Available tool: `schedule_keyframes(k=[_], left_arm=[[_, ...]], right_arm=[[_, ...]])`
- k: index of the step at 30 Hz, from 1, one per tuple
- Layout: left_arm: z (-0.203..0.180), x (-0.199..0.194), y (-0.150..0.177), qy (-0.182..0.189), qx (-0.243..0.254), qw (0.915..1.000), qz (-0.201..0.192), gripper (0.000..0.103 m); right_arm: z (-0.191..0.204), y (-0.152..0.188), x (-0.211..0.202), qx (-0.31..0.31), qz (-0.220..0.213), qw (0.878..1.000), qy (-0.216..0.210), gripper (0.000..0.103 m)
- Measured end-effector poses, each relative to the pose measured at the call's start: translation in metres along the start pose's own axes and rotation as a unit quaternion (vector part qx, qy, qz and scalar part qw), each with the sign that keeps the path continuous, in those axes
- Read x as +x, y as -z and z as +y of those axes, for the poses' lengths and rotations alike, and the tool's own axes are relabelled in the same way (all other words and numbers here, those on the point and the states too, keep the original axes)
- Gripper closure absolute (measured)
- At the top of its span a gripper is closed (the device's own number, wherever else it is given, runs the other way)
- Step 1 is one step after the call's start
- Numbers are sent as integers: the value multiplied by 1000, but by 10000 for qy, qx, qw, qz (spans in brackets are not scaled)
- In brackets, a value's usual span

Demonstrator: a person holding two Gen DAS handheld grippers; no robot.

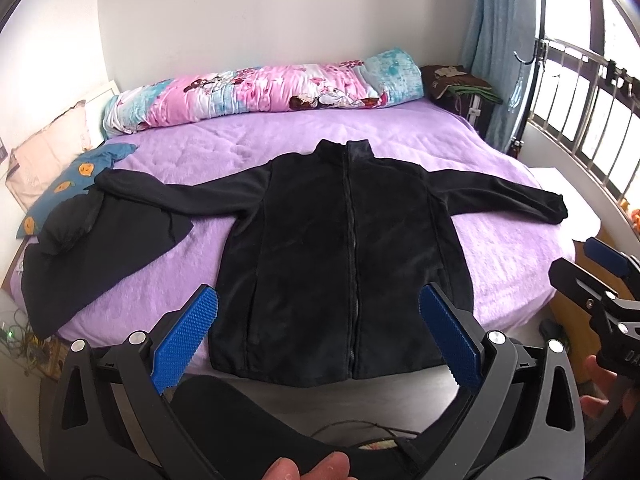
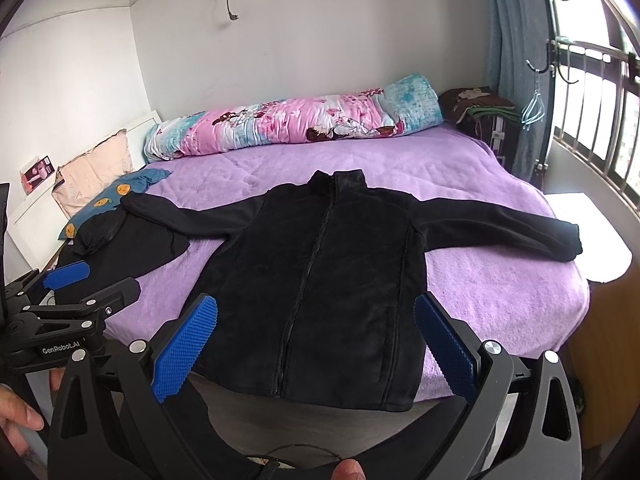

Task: Fold large clothes

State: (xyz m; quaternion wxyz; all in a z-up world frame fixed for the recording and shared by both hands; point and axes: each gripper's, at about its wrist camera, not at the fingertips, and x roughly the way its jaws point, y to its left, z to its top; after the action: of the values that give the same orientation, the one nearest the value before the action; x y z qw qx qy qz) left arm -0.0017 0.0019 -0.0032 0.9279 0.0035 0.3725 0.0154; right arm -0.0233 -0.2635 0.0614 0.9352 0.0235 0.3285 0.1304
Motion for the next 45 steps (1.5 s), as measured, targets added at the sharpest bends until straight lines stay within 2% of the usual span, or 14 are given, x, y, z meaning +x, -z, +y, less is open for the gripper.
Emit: schedule_keyframes(k=[45], left_arm=[[-1,-4,-3,27,10,10000,19,6]], right_arm=[[-3,4,2,28,24,10000,-32,6]])
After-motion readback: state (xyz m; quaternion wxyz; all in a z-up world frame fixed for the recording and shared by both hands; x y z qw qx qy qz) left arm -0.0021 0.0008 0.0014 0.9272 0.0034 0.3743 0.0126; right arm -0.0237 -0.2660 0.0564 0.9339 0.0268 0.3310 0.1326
